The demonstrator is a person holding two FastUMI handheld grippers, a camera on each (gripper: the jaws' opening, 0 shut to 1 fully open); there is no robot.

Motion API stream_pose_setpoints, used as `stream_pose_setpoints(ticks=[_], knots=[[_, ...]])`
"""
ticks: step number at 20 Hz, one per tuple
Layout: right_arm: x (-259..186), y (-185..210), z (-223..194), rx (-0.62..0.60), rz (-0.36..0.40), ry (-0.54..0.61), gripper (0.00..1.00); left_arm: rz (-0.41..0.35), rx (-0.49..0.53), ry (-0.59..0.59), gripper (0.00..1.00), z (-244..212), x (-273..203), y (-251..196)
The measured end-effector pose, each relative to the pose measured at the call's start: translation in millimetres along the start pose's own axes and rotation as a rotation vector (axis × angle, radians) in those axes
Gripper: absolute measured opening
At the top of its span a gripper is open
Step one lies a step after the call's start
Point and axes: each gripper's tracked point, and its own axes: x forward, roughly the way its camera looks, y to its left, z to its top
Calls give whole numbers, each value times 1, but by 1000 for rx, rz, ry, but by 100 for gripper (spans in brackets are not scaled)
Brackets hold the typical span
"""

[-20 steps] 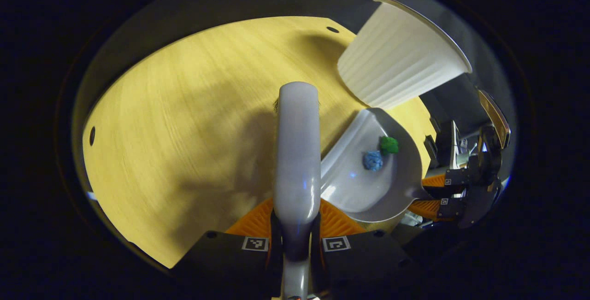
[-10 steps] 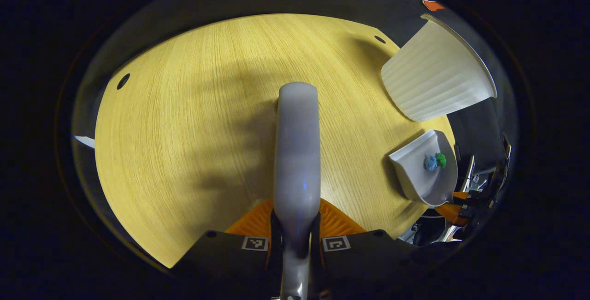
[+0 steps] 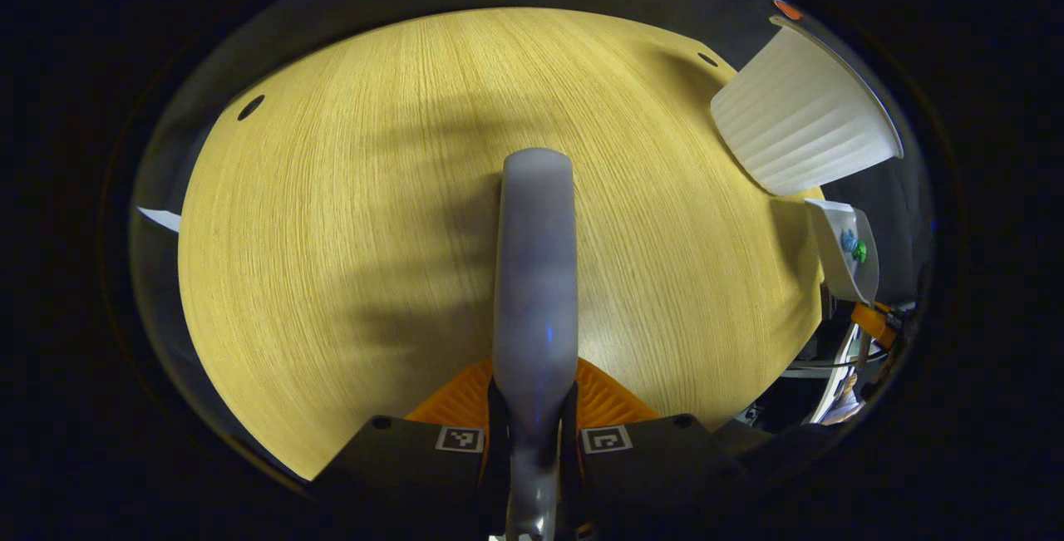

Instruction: Pick up the small broom and dustpan from the desktop, sweep the trash into the dustpan with the broom, and then empty the trash into the garbage bin.

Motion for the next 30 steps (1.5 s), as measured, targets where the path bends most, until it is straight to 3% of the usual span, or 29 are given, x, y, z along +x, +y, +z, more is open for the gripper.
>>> stream_pose_setpoints(ticks=[5,13,14,15,16,17,25,30], knots=[[-9,-33,26,1,-105,-35,30,21,-11,4,29,9,-12,-1],[-58,-92,125,33,-252,-226,30,23,-48,8,29,43,-59,-12],[-66,-97,136,24,-265,-256,22,23,-53,7,28,50,-71,-13],[-72,-99,151,14,-275,-285,30,24,-58,4,29,58,-82,-14],[-77,-98,166,1,-278,-319,22,24,-65,2,28,65,-91,-15],[-81,-96,177,-10,-282,-348,30,24,-74,-1,29,71,-101,-15],[-122,-66,245,-110,-290,-600,31,35,-159,-17,28,135,-215,-9],[-125,-34,268,-183,-274,-682,30,43,-190,-23,28,178,-297,-5]])
